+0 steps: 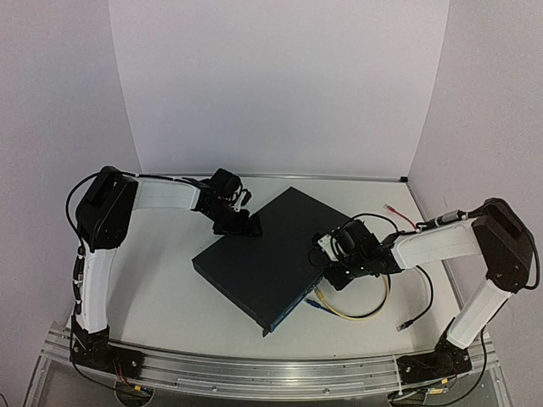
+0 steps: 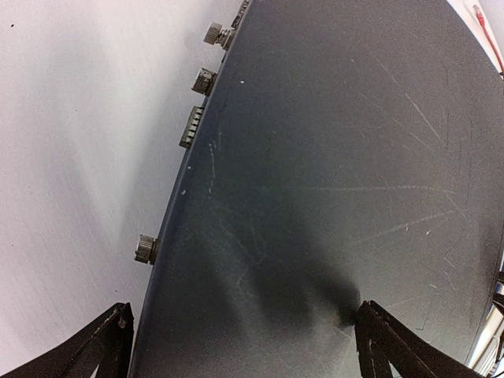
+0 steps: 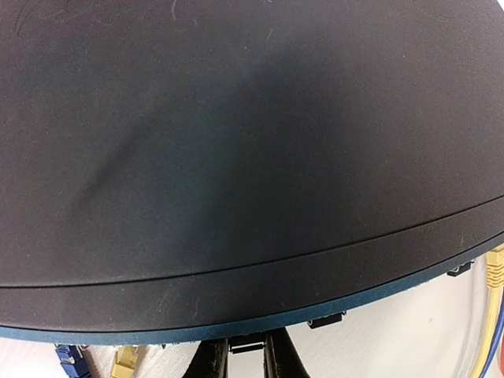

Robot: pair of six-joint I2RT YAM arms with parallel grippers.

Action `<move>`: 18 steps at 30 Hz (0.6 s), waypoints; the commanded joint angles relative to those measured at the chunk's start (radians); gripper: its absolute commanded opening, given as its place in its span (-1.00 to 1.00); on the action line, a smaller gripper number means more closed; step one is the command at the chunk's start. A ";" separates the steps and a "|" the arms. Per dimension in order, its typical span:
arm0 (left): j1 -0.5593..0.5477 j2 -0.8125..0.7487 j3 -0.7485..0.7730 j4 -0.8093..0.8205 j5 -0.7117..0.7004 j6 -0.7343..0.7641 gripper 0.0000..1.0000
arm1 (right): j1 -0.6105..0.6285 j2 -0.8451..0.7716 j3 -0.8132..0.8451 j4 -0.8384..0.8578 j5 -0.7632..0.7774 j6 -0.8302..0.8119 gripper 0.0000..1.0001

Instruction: Pull the plug from the switch port

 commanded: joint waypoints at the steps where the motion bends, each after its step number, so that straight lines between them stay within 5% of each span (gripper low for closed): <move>1: -0.004 0.102 -0.027 -0.123 -0.127 0.030 0.94 | 0.000 -0.014 0.010 0.121 0.007 -0.036 -0.78; 8: -0.005 0.111 -0.024 -0.135 -0.156 0.024 0.94 | 0.000 -0.037 -0.007 0.127 0.019 -0.045 -1.00; 18: 0.009 0.135 -0.032 -0.152 -0.192 0.007 0.94 | -0.002 -0.089 -0.118 0.036 -0.006 0.041 -1.00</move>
